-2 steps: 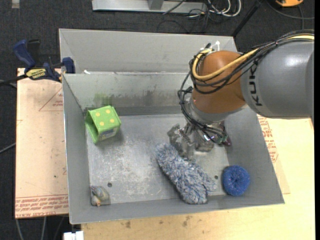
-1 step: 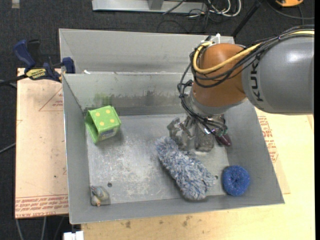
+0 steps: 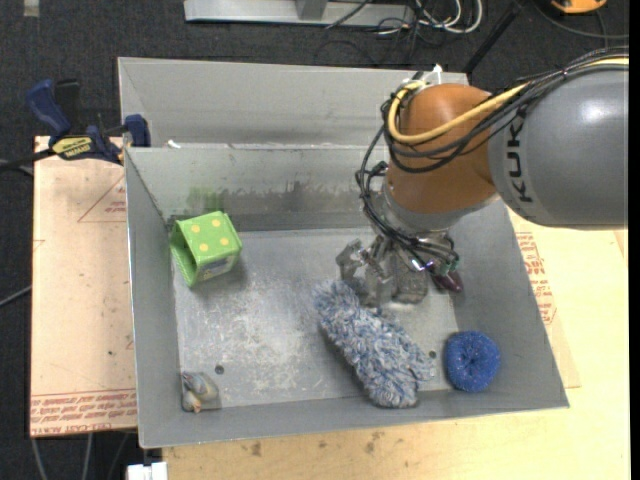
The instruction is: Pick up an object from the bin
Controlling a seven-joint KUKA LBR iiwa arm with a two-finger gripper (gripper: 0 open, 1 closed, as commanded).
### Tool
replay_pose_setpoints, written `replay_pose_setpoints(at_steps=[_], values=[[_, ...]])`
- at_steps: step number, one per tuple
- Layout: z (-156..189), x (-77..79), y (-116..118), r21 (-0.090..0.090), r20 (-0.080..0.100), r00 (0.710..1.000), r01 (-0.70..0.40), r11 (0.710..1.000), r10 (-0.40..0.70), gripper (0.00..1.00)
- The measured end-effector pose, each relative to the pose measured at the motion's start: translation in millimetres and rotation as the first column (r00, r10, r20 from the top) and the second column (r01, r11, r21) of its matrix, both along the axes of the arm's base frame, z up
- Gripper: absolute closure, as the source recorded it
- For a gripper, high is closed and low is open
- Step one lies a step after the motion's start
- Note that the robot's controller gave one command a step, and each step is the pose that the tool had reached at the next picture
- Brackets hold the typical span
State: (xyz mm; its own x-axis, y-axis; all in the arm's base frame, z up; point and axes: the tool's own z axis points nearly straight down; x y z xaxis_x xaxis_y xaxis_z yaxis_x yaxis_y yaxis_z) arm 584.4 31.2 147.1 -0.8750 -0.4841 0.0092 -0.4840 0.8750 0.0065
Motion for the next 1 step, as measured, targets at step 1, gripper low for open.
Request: replay_pose_setpoints(at_steps=[1], values=[[26.2, 14.2, 5.7, 0.000, 0.027, 0.999, -0.021, 1.000, 0.021, 1.00]])
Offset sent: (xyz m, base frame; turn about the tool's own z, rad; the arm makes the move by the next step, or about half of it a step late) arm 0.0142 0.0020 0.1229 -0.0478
